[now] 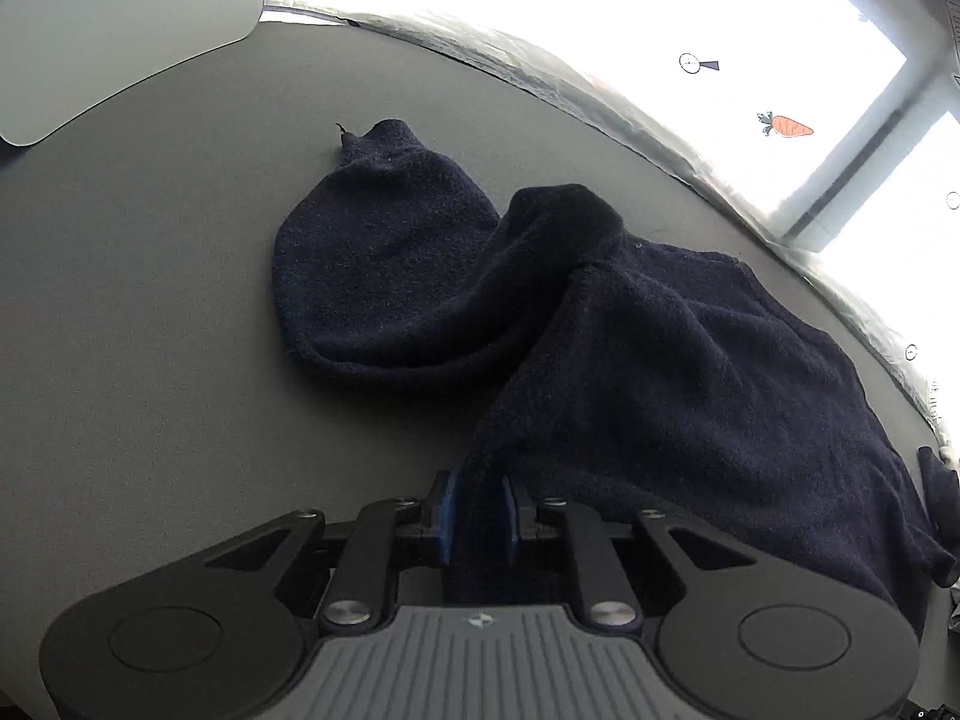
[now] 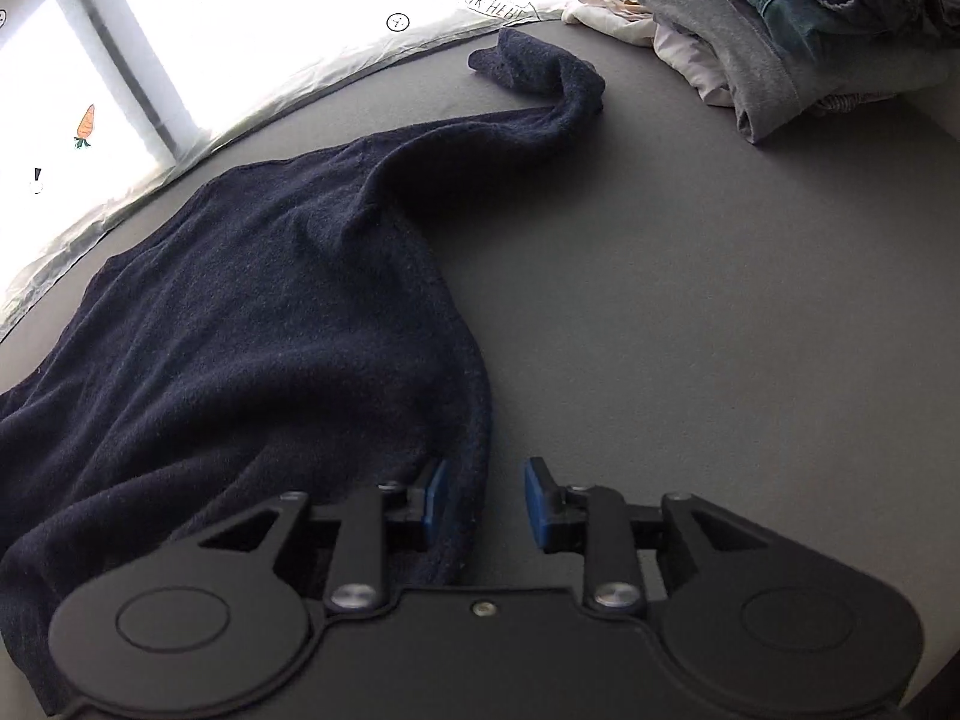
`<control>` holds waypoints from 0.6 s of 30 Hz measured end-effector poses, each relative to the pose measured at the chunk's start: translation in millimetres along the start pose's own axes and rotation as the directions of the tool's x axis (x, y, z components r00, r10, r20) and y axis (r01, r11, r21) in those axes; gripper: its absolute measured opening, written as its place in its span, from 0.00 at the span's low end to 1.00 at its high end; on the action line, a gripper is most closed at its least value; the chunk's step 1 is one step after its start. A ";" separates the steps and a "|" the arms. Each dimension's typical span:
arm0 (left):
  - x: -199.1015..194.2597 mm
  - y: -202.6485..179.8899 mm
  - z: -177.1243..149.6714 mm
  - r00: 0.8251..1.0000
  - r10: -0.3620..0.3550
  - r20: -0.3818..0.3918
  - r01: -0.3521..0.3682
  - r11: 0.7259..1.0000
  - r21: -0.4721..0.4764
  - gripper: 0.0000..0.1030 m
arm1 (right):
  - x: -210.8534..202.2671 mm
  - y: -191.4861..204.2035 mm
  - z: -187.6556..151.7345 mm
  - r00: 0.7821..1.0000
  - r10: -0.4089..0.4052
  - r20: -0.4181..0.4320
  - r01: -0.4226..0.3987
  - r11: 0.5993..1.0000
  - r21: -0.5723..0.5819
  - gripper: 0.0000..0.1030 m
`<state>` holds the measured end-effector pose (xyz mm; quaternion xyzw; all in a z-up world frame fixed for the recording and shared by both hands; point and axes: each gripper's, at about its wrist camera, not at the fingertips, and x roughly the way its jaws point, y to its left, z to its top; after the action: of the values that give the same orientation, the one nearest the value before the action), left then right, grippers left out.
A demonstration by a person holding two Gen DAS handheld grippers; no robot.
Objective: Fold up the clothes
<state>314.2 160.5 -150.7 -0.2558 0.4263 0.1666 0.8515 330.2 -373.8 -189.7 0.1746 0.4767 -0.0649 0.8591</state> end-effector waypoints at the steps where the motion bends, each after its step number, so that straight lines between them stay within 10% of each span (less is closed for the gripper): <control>1: -1.0 1.6 -3.8 1.000 -0.003 0.004 0.003 1.000 0.001 0.50 | -0.3 -0.5 -4.9 1.000 0.013 -0.010 -0.013 1.000 0.004 0.42; 7: 17.0 1.1 -23.4 0.998 -0.037 -0.054 0.039 0.999 0.024 0.59 | 8.9 20.5 -27.8 0.999 -0.030 -0.034 0.025 0.991 -0.133 0.51; 9: 17.9 -4.9 -31.4 0.998 -0.047 -0.047 0.049 0.998 0.046 0.57 | 8.2 28.2 -33.3 1.000 -0.021 -0.019 0.017 0.980 -0.199 0.39; 12: 18.6 -11.3 -39.8 0.994 -0.095 -0.052 0.098 0.993 0.064 0.15 | 6.9 35.1 -40.1 1.000 0.024 0.003 -0.023 0.965 -0.260 0.12; 18: -11.3 -13.0 -38.0 0.991 -0.135 0.001 0.134 0.988 0.071 0.13 | -10.5 24.1 -31.2 0.994 0.103 0.035 -0.094 0.974 -0.207 0.07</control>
<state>289.8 127.2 -157.0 -0.2533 0.4112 0.0944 0.8706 306.4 -340.6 -190.3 0.1071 0.4519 0.0233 0.8853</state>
